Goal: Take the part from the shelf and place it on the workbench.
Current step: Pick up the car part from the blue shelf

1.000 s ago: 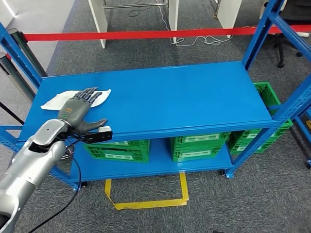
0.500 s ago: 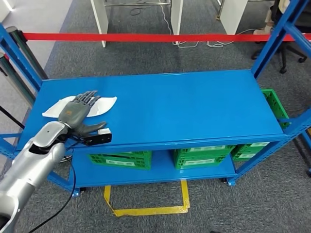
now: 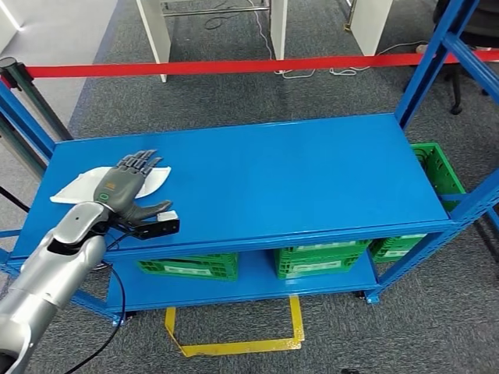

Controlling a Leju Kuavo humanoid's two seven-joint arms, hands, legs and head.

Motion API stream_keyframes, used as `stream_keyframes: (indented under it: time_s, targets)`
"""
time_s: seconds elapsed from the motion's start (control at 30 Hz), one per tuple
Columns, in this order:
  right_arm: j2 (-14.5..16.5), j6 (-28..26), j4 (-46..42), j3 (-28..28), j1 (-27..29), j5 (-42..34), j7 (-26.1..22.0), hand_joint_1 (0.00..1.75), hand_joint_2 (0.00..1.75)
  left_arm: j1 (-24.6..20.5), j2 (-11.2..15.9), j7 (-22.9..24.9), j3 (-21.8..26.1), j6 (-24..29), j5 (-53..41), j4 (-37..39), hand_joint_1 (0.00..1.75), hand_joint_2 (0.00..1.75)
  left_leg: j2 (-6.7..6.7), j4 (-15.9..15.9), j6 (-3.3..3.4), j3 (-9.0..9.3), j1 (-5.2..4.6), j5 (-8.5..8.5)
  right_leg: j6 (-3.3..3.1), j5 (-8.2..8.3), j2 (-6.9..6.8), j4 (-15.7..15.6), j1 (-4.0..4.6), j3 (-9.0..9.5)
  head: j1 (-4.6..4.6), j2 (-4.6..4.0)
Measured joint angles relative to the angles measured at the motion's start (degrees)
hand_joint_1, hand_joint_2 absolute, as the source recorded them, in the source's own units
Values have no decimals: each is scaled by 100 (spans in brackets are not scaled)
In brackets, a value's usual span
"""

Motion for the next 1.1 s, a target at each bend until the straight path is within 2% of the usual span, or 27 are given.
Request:
stream_keyframes:
  time_s: [0.07,0.1,0.13,0.2,0.23,0.3,0.37,0.43,0.47,0.53,0.57,0.6,0.63,0.67,0.73,0.77,0.8,0.87,0.93,1.0,1.07,1.1]
  targets:
    - [1,0,0,-1,-1,9,-3,0,175,53,-5,5,7,33,-30,0,0,175,0,657,-25,-344,12,-221,-28,-23,0,1,2,24,-2,0]
    - [1,1,0,-1,0,15,-5,0,175,88,-9,6,7,39,-43,0,0,175,0,782,-27,-432,15,-198,-33,-34,1,1,3,36,-3,0]
    - [1,1,0,-1,1,21,-7,0,175,115,-14,2,7,41,-56,0,0,175,0,698,-21,-423,18,-70,-31,-45,3,2,3,50,-4,0]
    - [1,2,0,-1,-1,30,-12,0,175,135,-20,-11,9,40,-82,0,0,175,1,51,11,-174,22,352,-13,-68,6,2,2,85,-3,0]
    - [1,2,0,-1,-6,34,-14,0,175,133,-21,-18,10,37,-94,0,0,175,2,-294,29,-24,13,498,4,-81,9,7,12,93,-2,0]
    - [1,7,0,0,-10,47,-16,0,175,136,-25,-43,11,20,-109,0,0,175,0,-665,64,133,-7,574,48,-93,12,10,29,87,2,0]
    - [1,14,0,1,-7,66,-20,0,175,155,-28,-85,11,-9,-116,0,0,175,-3,-724,111,153,-14,555,103,-94,8,-5,33,82,7,0]
    - [1,17,0,2,-8,79,-26,0,175,165,-31,-110,9,-28,-120,0,0,175,0,-769,171,180,6,577,160,-187,0,87,31,28,17,0]
    - [1,18,0,2,-11,83,-27,0,175,165,-32,-113,6,-33,-121,0,0,175,4,-790,199,194,19,587,182,-311,-2,286,31,-70,27,0]
    - [1,19,0,2,-11,86,-30,0,175,172,-34,-119,-2,-52,-121,3,0,175,10,-792,229,200,21,584,211,-645,-7,1003,29,-419,43,0]
    - [1,20,0,2,-6,86,-30,0,175,183,-34,-125,-8,-67,-121,6,0,175,11,-791,237,201,20,579,222,-760,-8,1363,28,-606,44,0]
    - [1,20,0,2,-1,87,-30,0,175,195,-34,-133,-13,-80,-121,10,0,175,11,-789,243,205,20,572,231,-780,-9,1572,26,-728,44,0]
    - [1,20,0,2,3,88,-30,0,175,206,-34,-140,-18,-90,-126,13,0,175,8,-787,245,212,21,564,237,-692,-10,1566,23,-750,46,0]
    - [0,19,0,2,3,91,-30,0,175,215,-37,-144,-22,-93,-138,15,0,175,3,-783,241,224,23,552,237,-507,-12,1331,16,-661,45,0]
    - [-1,19,1,2,-8,98,-28,0,175,216,-50,-97,-26,-74,-194,25,0,175,-9,-761,206,241,15,513,225,-122,-16,568,5,-304,47,0]
    - [-1,19,1,2,-16,101,-28,0,175,213,-57,-40,-27,-45,-246,36,0,175,-15,-744,183,238,4,495,208,-29,-14,268,2,-151,43,0]
    - [0,20,2,3,-20,102,-26,0,175,208,-63,40,-29,4,-315,57,0,175,-18,-732,155,230,-5,487,192,-7,-8,101,3,-64,38,0]
    - [1,20,2,4,-19,103,-23,0,175,201,-85,207,-36,130,-474,119,0,175,-21,-728,109,217,-9,491,143,-39,7,41,9,-32,32,0]
    - [2,19,2,4,-15,104,-22,0,175,184,-121,352,-42,242,-609,193,0,175,-12,-645,54,189,5,418,83,-27,10,19,-1,-12,28,0]
    - [3,18,2,4,-21,104,-23,0,175,133,-149,474,-34,333,-710,303,0,175,-2,-176,1,-17,20,161,23,-27,9,0,-14,16,17,0]
    - [3,17,2,4,-22,104,-23,0,175,92,-165,545,-16,393,-765,437,0,175,-1,569,-31,-380,27,-125,-12,-43,9,1,-10,32,13,0]
    - [3,17,2,3,-19,104,-22,0,175,87,-171,559,-9,405,-779,498,0,175,-1,809,-37,-511,29,-164,-19,-50,10,2,-9,42,13,0]
